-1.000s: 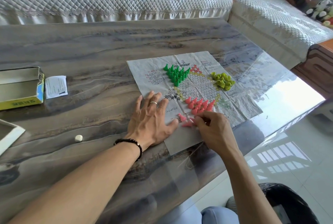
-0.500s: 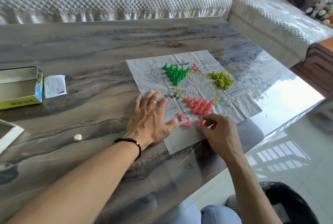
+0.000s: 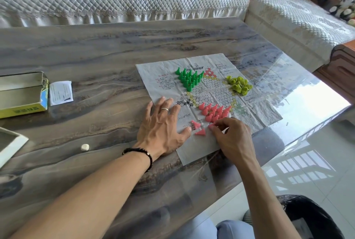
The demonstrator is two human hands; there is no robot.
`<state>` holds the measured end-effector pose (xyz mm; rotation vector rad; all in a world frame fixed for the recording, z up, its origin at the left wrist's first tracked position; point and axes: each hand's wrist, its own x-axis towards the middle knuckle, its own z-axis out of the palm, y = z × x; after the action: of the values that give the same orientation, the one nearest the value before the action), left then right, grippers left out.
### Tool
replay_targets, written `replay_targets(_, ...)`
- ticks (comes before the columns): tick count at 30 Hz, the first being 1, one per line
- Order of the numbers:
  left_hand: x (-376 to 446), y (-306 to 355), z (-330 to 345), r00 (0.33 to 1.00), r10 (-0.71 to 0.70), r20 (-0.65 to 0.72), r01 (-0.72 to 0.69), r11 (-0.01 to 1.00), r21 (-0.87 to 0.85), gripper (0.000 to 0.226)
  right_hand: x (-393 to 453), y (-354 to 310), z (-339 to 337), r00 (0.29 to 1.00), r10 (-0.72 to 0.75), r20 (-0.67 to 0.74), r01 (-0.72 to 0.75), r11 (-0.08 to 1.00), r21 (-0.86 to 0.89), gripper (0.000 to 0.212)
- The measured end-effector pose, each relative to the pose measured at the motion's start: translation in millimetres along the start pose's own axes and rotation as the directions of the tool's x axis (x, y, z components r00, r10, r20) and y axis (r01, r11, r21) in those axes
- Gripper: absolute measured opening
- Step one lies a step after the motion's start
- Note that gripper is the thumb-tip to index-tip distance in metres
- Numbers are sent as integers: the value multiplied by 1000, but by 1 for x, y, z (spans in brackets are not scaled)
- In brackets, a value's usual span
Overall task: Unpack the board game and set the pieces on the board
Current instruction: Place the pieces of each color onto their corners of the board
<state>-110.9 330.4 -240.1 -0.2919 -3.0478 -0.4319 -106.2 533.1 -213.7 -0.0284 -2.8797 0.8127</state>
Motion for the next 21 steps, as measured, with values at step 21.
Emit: replay_targets(21,0,0,-1,1000,-12,13,12,1000,4,81,-21,-13,1,989,-144,39,138,984,116,14)
